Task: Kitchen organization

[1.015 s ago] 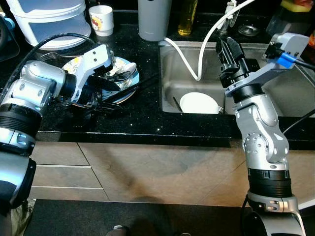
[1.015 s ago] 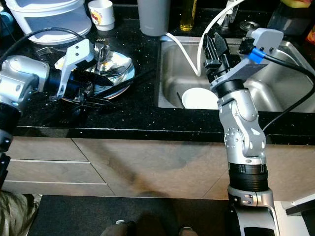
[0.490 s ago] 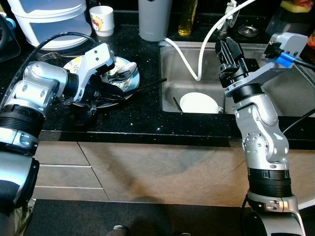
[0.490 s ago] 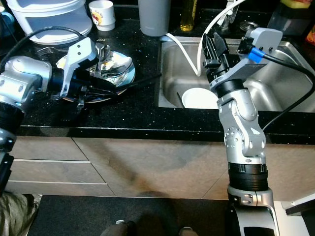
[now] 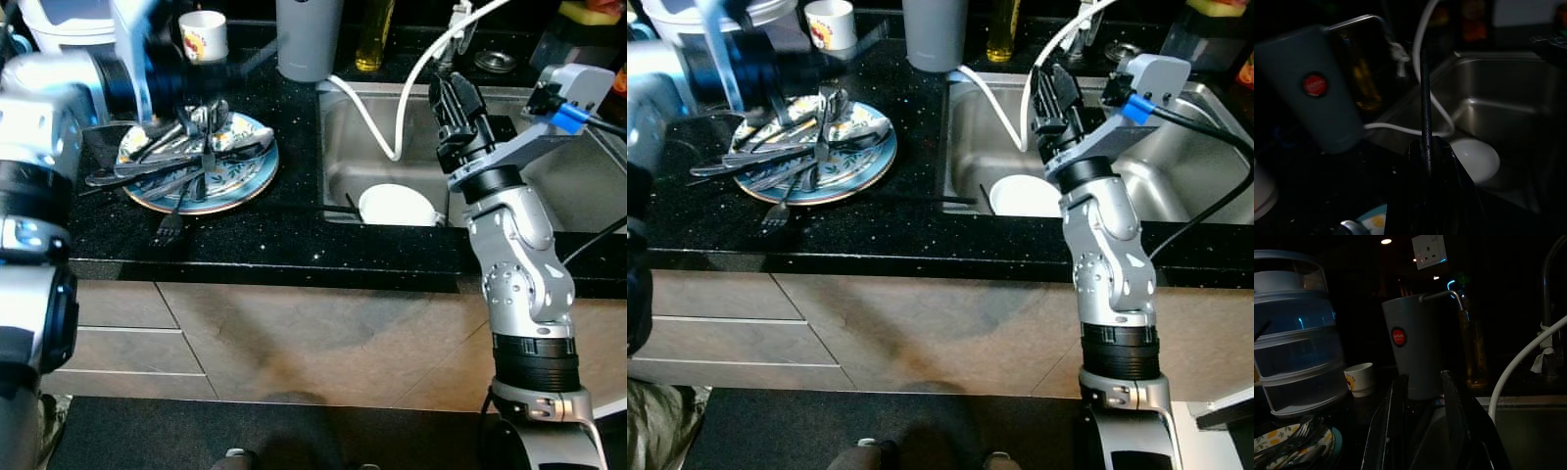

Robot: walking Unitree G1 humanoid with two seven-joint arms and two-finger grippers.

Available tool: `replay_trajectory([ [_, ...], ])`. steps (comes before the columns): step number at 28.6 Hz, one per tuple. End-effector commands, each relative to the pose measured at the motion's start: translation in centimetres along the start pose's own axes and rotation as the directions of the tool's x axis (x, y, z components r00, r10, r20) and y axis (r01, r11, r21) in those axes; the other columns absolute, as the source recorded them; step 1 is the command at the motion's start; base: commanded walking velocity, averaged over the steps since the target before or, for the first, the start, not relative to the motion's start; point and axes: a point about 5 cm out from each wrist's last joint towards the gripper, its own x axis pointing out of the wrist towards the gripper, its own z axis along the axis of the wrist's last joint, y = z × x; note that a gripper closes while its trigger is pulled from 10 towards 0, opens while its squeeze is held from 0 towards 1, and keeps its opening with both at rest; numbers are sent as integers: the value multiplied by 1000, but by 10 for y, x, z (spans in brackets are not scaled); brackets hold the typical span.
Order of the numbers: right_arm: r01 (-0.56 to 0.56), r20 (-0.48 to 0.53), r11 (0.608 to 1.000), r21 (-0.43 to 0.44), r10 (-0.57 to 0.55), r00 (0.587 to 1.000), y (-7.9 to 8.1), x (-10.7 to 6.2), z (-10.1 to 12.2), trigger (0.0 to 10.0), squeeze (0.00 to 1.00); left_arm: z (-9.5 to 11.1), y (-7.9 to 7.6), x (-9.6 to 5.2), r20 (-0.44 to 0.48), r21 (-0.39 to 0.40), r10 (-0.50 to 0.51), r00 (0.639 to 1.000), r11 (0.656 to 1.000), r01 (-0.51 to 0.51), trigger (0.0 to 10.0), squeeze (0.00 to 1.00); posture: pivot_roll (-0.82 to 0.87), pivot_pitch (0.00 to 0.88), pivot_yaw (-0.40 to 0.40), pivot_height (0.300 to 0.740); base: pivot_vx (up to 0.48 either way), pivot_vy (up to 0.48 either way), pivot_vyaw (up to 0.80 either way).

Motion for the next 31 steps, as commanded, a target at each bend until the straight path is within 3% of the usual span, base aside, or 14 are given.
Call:
replay_trajectory([
  [1, -1, 5, 1000, 10, 1, 1000, 0, 0, 1, 10000, 0, 4, 4, 3, 42, -25, 67, 997, 998, -66, 10000, 0, 117, 123, 21, 740, 0, 0, 0],
  [3, -5, 11, 1000, 24, 5, 1000, 2, 0, 1, 10000, 0, 7, 11, 7, 134, -100, 195, 972, 978, -182, 10000, 0, 117, 119, 20, 740, 0, 0, 0],
  [4, -7, 14, 1000, 29, 7, 1000, 2, 0, 1, 10000, 0, 7, 13, 8, 163, -144, 231, 959, 967, -209, 10000, 0, 117, 119, 20, 740, 0, 0, 0],
  [6, -7, 14, 1000, 29, 7, 1000, 2, 0, 1, 10000, 0, 7, 13, 8, 163, -144, 231, 959, 967, -209, 10000, 0, 117, 119, 20, 740, 0, 0, 0],
  [7, -12, 23, 999, 40, 11, 1000, 3, 1, 3, 10000, 0, 8, 15, 10, 214, -189, 293, 932, 948, -255, 10000, 0, 113, 112, 15, 740, 0, 0, 0],
  [12, -18, 39, 998, 54, 15, 999, 3, 2, 6, 10000, 0, 3, 13, 18, 228, -182, 362, 904, 928, -325, 10000, 0, 108, 107, 15, 740, 0, 0, 0],
  [21, -26, 57, 997, 68, 22, 998, 4, 0, 10, 10000, 0, 6, -8, 39, 284, -177, 284, 916, 954, -241, 10000, 0, 103, 101, 20, 740, 0, 0, 0],
  [24, -58, 74, 991, 122, 49, 996, 8, 0, 13, 10000, 0, 7, -21, 43, 314, -136, 191, 930, 978, -155, 10000, 0, 103, 101, 20, 740, 0, 0, 0],
  [27, -173, 107, 951, 257, 149, 983, 19, -3, 19, 10000, 0, 7, -35, 44, 347, -118, 75, 935, 992, -36, 10000, 0, 104, 106, 19, 740, 0, 0, 0],
  [28, -285, 142, 895, 344, 250, 958, 29, -8, 24, 10000, 0, 6, -43, 43, 364, -111, 12, 931, 993, 31, 10000, 0, 104, 106, 19, 740, 0, 0, 0],
  [29, -285, 142, 895, 344, 250, 958, 29, -8, 24, 10000, 0, 6, -43, 43, 364, -111, 12, 931, 993, 31, 10000, 0, 104, 106, 19, 740, 0, 0, 0],
  [31, -363, 180, 842, 398, 316, 931, 38, -13, 29, 10000, 0, 6, -51, 42, 376, -102, -53, 925, 990, 97, 10000, 0, 101, 112, 15, 740, 0, 0, 0],
])
